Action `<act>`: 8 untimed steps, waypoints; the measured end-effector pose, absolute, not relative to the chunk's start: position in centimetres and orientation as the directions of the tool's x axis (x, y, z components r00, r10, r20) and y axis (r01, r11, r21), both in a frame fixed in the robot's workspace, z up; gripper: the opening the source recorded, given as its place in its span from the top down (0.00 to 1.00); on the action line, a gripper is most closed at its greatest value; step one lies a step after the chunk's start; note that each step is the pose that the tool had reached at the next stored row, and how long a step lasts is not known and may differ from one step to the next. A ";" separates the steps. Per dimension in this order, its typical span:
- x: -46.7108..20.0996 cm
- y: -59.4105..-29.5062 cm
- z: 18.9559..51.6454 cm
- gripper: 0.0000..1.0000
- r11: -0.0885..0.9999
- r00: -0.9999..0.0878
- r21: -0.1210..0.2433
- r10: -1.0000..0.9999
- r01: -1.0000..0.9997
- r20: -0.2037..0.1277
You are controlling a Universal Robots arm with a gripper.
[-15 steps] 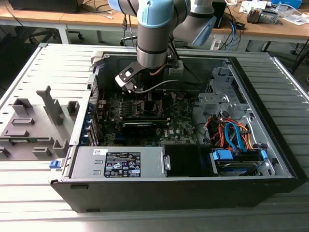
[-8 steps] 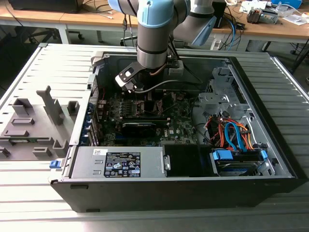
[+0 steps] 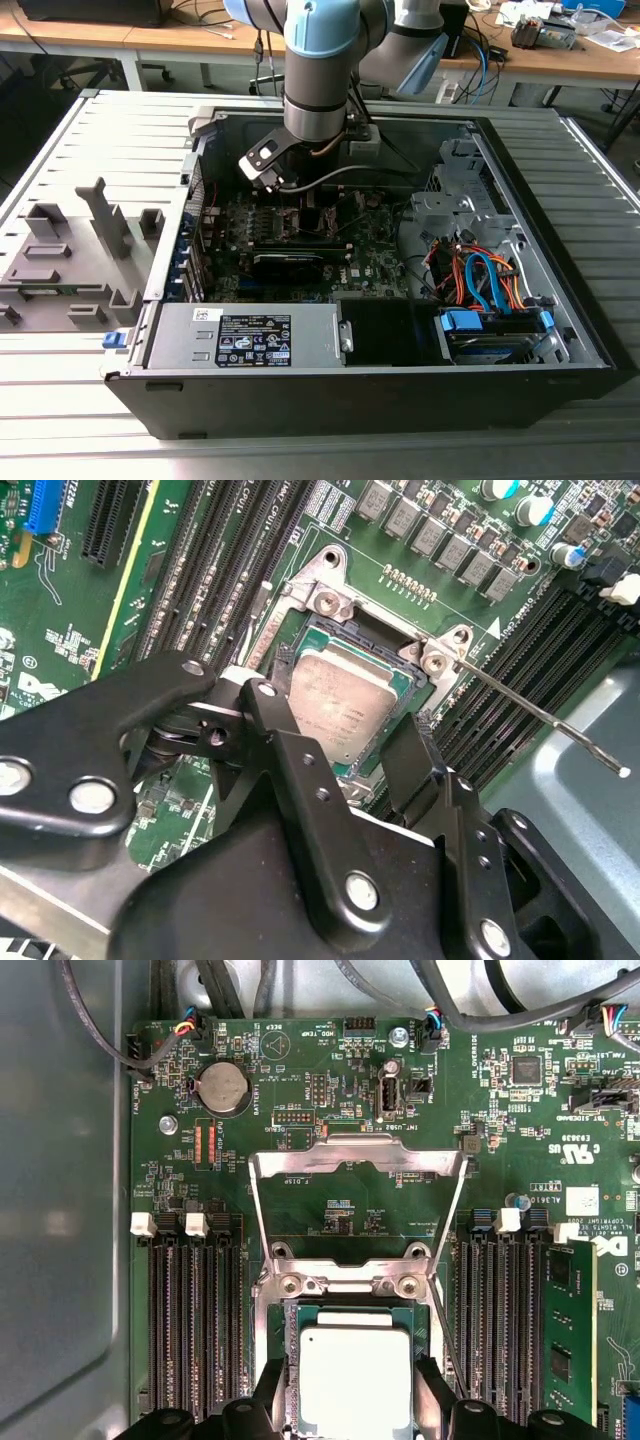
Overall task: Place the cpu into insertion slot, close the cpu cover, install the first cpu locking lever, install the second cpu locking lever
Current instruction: 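Place the cpu into insertion slot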
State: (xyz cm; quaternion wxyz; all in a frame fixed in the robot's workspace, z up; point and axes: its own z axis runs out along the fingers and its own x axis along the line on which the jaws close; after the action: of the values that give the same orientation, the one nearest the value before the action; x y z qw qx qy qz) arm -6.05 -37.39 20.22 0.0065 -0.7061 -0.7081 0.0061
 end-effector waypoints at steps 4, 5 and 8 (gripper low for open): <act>-6.0 -37.4 20.6 0.38 0.003 -0.003 -0.018 1.000 1.000 0.000; -6.0 -37.4 20.6 0.38 0.003 -0.003 -0.018 1.000 1.000 0.001; -6.0 -37.4 20.7 0.38 0.003 -0.003 -0.018 1.000 1.000 0.000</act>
State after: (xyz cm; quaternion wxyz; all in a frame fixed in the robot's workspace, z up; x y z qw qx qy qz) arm -6.05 -37.41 20.65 0.0065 -0.7061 -0.7081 0.0062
